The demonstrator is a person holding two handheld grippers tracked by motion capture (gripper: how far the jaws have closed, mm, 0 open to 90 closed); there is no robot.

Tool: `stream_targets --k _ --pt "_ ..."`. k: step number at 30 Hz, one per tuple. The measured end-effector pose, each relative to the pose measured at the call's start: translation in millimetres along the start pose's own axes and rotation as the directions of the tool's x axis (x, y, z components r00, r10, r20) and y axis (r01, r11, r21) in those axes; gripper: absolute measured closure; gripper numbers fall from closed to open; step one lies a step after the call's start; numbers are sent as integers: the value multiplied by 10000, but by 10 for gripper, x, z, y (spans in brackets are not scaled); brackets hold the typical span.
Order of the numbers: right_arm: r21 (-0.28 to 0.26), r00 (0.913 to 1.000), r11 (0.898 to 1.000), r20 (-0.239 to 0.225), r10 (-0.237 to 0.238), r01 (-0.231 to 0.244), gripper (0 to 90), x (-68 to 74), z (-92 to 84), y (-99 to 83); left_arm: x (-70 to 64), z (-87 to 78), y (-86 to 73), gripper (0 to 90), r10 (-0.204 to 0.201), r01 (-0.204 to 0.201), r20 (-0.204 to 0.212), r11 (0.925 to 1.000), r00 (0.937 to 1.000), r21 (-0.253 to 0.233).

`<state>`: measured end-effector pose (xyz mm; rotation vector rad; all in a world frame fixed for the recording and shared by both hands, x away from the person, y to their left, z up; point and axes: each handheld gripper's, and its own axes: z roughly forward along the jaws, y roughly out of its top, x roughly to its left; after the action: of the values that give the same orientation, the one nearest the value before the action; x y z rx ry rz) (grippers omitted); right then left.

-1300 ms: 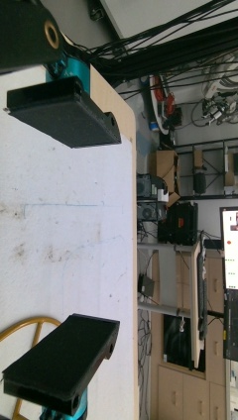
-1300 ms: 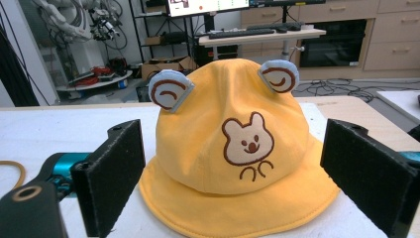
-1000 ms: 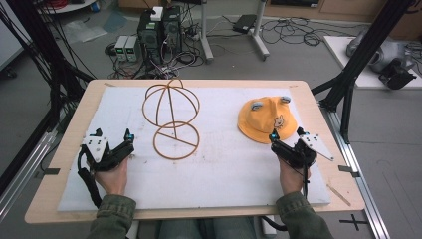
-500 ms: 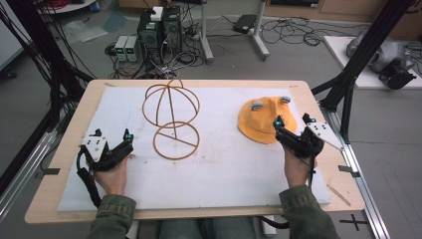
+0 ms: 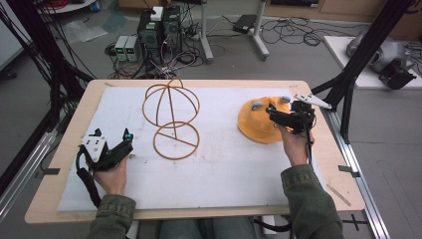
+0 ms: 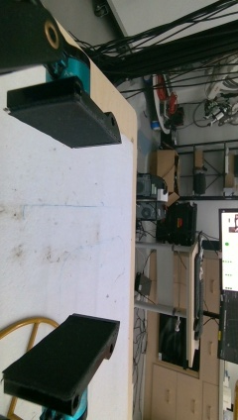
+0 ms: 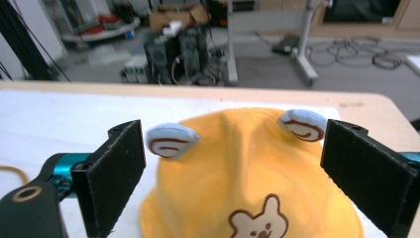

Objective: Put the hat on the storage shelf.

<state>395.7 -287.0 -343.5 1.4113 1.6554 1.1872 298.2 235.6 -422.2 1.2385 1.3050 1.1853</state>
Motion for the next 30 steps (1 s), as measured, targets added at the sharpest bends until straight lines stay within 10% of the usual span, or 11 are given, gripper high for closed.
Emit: stream_targets --k 9,16,23,30 --pt "1559 9994 9877 311 -142 92 99 -34 393 -103 -3 2 -3 138 15 -15 30 10000 10000 43" --pt "1908 9999 9816 149 -20 -9 381 -10 488 -148 4 3 -3 138 -9 9 33 10000 10000 0" --pt "1838 9968 9818 721 354 -482 858 -9 498 -170 2 2 -3 138 -16 17 75 10000 10000 -31" --pt "1629 9923 9834 1066 635 -804 892 6 487 -175 4 -1 -1 138 1 -1 90 10000 10000 -64"
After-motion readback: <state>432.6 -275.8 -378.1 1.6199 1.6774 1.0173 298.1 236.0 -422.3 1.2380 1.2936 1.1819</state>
